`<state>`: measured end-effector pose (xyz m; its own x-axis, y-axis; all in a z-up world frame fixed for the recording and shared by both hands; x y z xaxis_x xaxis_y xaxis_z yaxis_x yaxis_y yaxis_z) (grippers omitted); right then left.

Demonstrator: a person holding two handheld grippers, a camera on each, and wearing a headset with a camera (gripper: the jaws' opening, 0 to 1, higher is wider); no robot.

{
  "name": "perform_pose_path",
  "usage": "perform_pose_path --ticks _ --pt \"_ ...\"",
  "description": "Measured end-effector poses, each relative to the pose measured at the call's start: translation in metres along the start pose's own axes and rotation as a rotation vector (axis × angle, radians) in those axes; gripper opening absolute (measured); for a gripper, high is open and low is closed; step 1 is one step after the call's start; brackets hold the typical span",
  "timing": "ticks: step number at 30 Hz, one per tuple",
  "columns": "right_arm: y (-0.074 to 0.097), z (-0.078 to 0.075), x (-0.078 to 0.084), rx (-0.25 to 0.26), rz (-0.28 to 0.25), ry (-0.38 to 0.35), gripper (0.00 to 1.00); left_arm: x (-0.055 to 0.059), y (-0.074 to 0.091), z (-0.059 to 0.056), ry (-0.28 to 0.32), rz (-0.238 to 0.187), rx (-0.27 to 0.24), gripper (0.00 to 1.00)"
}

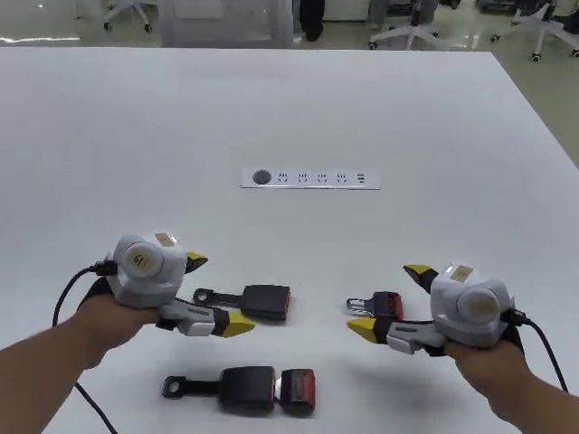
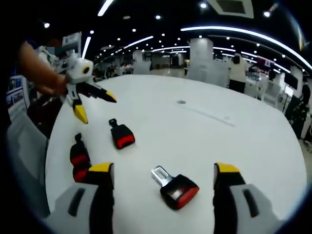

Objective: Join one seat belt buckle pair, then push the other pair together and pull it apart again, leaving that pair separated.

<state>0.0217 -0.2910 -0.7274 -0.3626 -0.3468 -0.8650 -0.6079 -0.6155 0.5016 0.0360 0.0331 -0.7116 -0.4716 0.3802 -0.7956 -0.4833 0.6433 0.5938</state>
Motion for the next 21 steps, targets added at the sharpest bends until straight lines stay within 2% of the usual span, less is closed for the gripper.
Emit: perform_pose_path --ticks 1,4,7,10,13,16,21 --pt "0.002 0.004 0.000 0.009 -0.005 0.005 0.84 0.000 0.006 -0.001 0.010 -0.032 -0.029 0.91" --pt "0.008 0.013 -0.004 0.026 -0.028 -0.019 0.86 0.005 0.019 -0.009 0.017 -0.040 -0.040 0.93" --pt "0.012 0.022 -0.005 0.026 -0.027 -0.014 0.86 0.011 0.033 -0.019 0.054 -0.058 -0.049 0.95" --pt "0.020 0.032 -0.009 0.044 -0.057 -0.024 0.87 0.015 0.048 -0.031 0.085 -0.099 -0.079 0.95" --pt "0.028 0.041 -0.012 0.053 -0.070 -0.022 0.87 0.016 0.059 -0.044 0.059 -0.103 -0.088 0.96" --pt "0.037 0.051 -0.015 0.050 -0.085 -0.004 0.88 0.017 0.071 -0.050 0.071 -0.134 -0.094 0.96" --pt "0.051 0.066 -0.018 0.043 -0.111 0.017 0.90 0.022 0.093 -0.063 0.046 -0.165 -0.088 0.97"
Point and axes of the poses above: the centre of the closed fingertips' face, and the gripper's own axes: y roughly backward along the fingers, z roughly to its left, x roughly out of its underside, the point moved 9 cm from there along y, roughly backward along the fingers, and after that the axes turned 1 degree about -z, right-handed, at the moved point
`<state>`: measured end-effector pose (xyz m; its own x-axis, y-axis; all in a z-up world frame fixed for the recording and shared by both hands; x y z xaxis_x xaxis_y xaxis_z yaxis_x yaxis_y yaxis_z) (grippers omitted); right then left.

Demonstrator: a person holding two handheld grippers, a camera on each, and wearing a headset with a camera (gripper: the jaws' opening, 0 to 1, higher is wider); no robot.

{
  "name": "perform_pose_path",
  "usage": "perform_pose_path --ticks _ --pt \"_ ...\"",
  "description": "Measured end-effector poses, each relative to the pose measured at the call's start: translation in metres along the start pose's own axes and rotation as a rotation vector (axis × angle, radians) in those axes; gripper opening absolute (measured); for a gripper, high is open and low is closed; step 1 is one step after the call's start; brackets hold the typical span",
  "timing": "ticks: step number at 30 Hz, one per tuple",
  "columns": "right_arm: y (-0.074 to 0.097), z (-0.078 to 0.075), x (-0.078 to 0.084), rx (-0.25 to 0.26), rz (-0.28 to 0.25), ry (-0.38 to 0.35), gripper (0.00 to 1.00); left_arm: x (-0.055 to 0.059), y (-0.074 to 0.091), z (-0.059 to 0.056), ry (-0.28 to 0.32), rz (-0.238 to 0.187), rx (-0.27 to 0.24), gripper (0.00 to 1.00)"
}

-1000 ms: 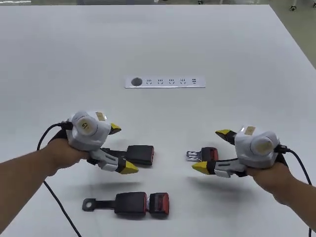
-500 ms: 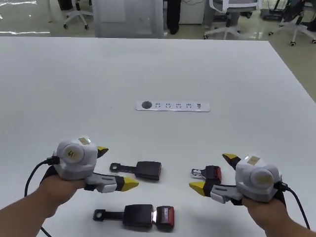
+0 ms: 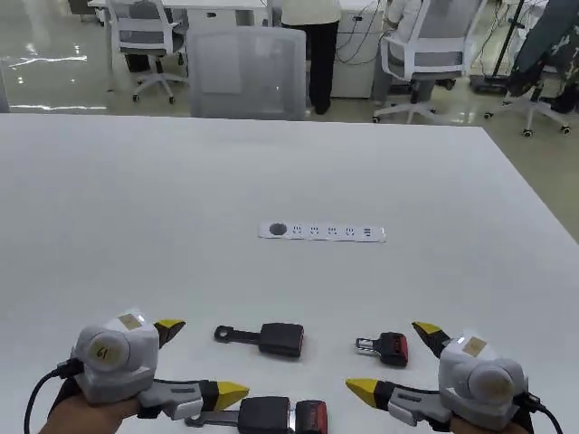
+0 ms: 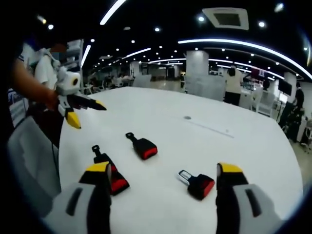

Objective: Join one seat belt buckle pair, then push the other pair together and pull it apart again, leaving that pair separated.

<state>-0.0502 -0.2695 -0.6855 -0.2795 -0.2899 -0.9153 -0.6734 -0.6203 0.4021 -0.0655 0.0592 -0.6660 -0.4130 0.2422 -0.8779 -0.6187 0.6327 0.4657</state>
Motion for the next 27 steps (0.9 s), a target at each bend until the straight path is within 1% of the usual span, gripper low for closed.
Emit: perform_pose_path --ticks 2,3,5,7,9,13,18,22,27 --pt "0.004 0.004 0.000 -0.004 -0.006 0.005 0.92 0.000 0.007 -0.002 0.001 -0.010 -0.005 0.97" --pt "0.007 0.008 -0.001 -0.007 -0.008 0.012 0.92 0.003 0.011 0.001 0.000 -0.017 -0.004 0.97" --pt "0.013 0.014 -0.002 -0.009 -0.015 0.019 0.93 0.004 0.018 0.000 -0.009 -0.021 -0.005 0.97" --pt "0.017 0.018 -0.002 -0.008 -0.021 0.021 0.93 0.005 0.025 -0.002 -0.002 -0.033 -0.001 0.98" --pt "0.022 0.023 -0.002 -0.010 -0.024 0.023 0.93 0.006 0.031 -0.010 -0.008 -0.029 0.009 0.98" --pt "0.032 0.032 -0.001 -0.017 -0.030 0.031 0.93 0.011 0.042 -0.014 -0.026 -0.023 0.015 0.97" --pt "0.043 0.043 0.004 -0.022 -0.028 0.029 0.94 0.015 0.055 -0.010 -0.037 -0.031 0.010 0.97" --pt "0.051 0.050 0.008 -0.024 -0.025 0.023 0.94 0.016 0.066 -0.011 -0.026 -0.050 -0.001 0.98" --pt "0.061 0.058 0.012 -0.021 -0.027 0.019 0.93 0.024 0.075 -0.015 -0.021 -0.043 -0.011 0.97"
Point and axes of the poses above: the centre of the closed fingertips' face, and the gripper's own axes: y roughly backward along the fingers, z roughly to its left, x roughly out of its underside, the point moved 9 cm from there along y, roughly backward along the fingers, and after that the axes turned 1 degree about -z, right-handed, at the moved point
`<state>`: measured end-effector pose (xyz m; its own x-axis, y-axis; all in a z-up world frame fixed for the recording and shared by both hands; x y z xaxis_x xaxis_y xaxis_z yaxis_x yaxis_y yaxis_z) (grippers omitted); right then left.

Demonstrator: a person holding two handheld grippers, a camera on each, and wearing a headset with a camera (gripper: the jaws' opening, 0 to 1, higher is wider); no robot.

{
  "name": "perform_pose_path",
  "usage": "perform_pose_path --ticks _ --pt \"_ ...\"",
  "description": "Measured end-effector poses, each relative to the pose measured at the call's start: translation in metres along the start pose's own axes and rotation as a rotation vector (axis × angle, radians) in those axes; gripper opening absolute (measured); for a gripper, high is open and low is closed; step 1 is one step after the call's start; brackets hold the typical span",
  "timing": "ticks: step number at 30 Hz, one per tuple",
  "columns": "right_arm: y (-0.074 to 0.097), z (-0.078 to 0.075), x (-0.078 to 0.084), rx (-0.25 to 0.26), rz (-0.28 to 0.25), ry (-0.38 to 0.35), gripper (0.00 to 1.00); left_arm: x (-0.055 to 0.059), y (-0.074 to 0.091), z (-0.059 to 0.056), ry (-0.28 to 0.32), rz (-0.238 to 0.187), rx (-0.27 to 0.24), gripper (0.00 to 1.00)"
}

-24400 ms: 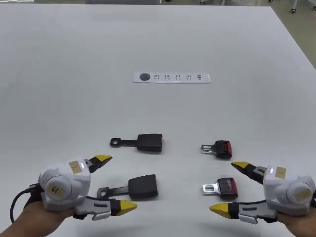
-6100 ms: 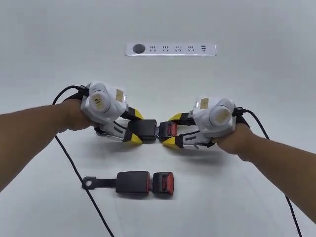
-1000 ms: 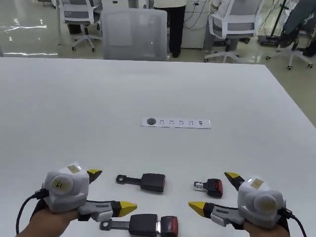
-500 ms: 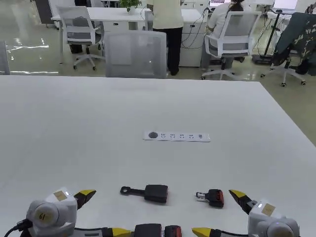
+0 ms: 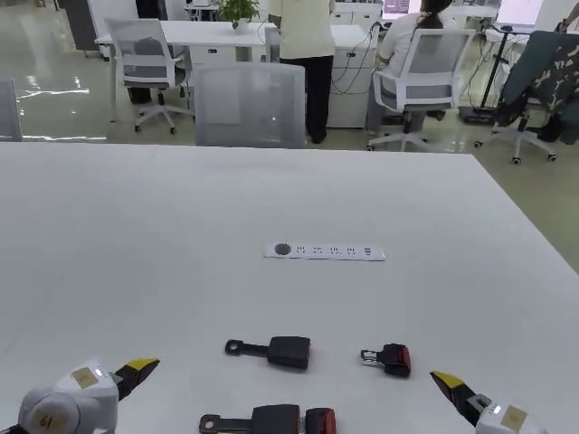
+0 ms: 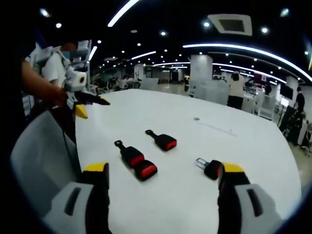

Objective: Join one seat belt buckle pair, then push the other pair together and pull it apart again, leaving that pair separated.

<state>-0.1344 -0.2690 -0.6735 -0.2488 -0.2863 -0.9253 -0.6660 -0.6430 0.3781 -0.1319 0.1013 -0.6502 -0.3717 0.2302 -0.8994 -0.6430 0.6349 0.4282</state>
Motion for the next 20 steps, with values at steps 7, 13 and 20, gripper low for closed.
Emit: perform_pose_path --ticks 7,13,20 --pt "0.010 0.005 0.007 0.013 0.006 -0.012 0.93 0.010 0.008 -0.005 0.009 0.009 -0.004 0.97" --pt "0.012 0.005 0.006 0.024 -0.003 -0.025 0.93 0.014 0.013 -0.007 0.028 0.015 -0.016 0.98" --pt "0.009 0.006 0.004 0.023 -0.008 -0.025 0.93 0.013 0.014 -0.006 0.030 0.007 -0.025 0.98"
Point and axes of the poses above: the centre of the closed fingertips' face, and the gripper's own axes: y roughly backward along the fingers, z roughly to its left, x roughly out of its underside, the point moved 9 cm from there along y, roughly backward along the fingers, and after that the axes turned 1 degree about -z, right-handed, at the moved point
